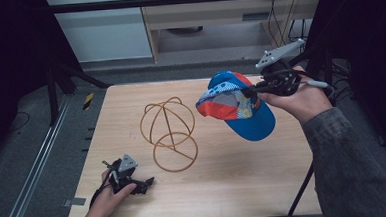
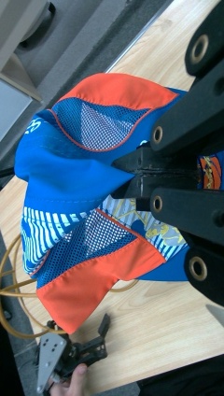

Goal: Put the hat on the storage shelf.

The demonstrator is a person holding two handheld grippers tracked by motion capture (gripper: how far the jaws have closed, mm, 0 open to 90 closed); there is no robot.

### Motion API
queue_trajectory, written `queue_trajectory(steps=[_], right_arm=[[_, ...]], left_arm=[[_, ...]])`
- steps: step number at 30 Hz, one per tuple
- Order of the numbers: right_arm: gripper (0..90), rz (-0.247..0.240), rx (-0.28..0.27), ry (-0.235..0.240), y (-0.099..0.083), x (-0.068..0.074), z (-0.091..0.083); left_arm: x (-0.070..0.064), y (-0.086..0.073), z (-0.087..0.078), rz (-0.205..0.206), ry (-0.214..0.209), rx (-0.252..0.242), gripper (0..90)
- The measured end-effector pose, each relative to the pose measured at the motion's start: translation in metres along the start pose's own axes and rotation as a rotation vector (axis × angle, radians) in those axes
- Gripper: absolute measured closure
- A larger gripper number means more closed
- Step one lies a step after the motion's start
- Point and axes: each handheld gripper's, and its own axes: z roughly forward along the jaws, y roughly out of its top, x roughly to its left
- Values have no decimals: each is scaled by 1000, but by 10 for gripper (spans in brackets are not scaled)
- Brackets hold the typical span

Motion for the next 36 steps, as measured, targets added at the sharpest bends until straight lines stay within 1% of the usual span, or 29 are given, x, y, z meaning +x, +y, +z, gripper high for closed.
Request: queue_trajectory(steps=[7, 14, 21, 26, 27, 28, 29, 30, 31, 32, 33, 34, 35, 36], right_arm=[[898, -12, -19, -2, 10, 4, 0], [898, -30, -41, 7, 21, 10, 2], [898, -34, -54, 15, 26, 13, 5], [898, -57, -67, 21, 44, 20, 7], [898, -57, -67, 21, 44, 20, 7], [899, -70, -79, 25, 54, 23, 8], [899, -70, -79, 25, 54, 23, 8], [899, -80, -90, 32, 64, 27, 12], [899, -83, -94, 35, 68, 29, 15], [899, -83, -94, 35, 68, 29, 15], [898, -87, -96, 38, 73, 31, 18], [898, -97, -100, 48, 81, 34, 25], [898, -97, -100, 48, 81, 34, 25], [899, -100, -102, 55, 85, 35, 28]], left_arm=[[0, 0, 0, -1, -1, 3, 0], [0, 0, 0, -3, -1, 4, 0], [0, 0, 0, -3, -1, 4, 0], [0, 0, 0, -3, -1, 4, 0], [0, 0, 0, -3, -1, 4, 0], [0, 0, 0, -3, -1, 4, 0], [0, 0, 0, -3, -1, 4, 0], [0, 0, 0, -2, -2, 5, 0], [0, 0, 0, -2, -1, 5, 0], [0, 0, 0, -2, -1, 5, 0], [0, 0, 0, 1, 1, 5, 0], [0, 0, 0, 1, 1, 6, 0], [0, 0, 0, 1, 1, 6, 0], [0, 0, 0, 1, 1, 6, 0]])
